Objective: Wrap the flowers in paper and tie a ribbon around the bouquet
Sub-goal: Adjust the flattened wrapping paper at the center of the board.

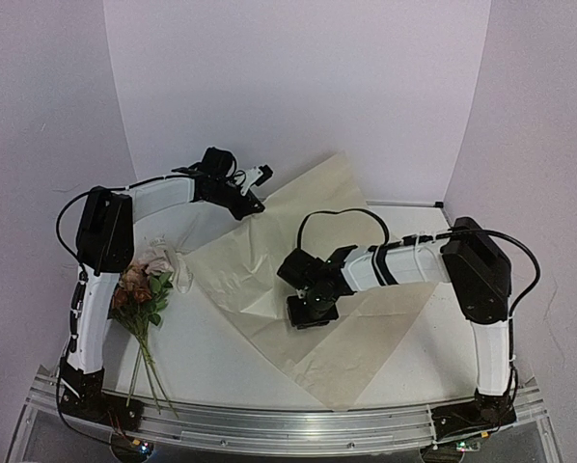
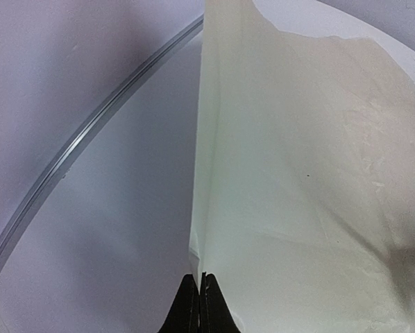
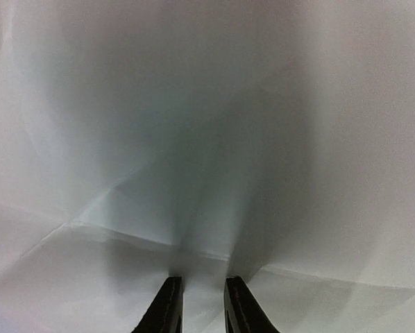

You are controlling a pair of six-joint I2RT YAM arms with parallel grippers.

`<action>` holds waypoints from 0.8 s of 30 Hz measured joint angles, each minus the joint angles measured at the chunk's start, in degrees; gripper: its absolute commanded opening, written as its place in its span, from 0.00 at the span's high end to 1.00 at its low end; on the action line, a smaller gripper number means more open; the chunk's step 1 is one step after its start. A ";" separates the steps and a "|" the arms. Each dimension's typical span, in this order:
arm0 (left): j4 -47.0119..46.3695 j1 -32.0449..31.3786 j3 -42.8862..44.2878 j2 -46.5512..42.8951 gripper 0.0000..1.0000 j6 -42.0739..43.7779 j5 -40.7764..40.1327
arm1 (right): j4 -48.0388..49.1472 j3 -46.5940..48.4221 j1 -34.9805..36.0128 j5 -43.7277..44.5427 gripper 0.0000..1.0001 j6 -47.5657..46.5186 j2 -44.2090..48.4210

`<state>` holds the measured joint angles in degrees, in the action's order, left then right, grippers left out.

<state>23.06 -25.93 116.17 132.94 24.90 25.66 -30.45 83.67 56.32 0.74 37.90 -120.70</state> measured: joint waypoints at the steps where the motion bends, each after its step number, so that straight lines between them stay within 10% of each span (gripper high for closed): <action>1: -0.64 0.00 -0.14 0.00 0.95 -0.40 -0.48 | 0.11 1.08 0.04 -0.13 0.74 0.85 -0.72; 7: -2.77 0.00 -0.71 0.00 0.61 -2.85 -3.77 | -0.42 5.28 0.23 -0.52 0.66 3.48 -2.78; 13: -7.00 0.00 -4.51 -1.98 0.02 -10.05 -12.83 | -1.65 5.87 -0.07 -0.68 0.51 2.90 -1.85; 24: -6.40 0.97 -25.04 -26.78 0.00 -39.04 -38.33 | -5.58 0.70 -4.64 -3.31 0.04 -0.90 14.82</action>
<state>16.65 -24.96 91.13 106.16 -14.14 -12.68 -36.03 84.37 51.68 -2.57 37.00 -105.88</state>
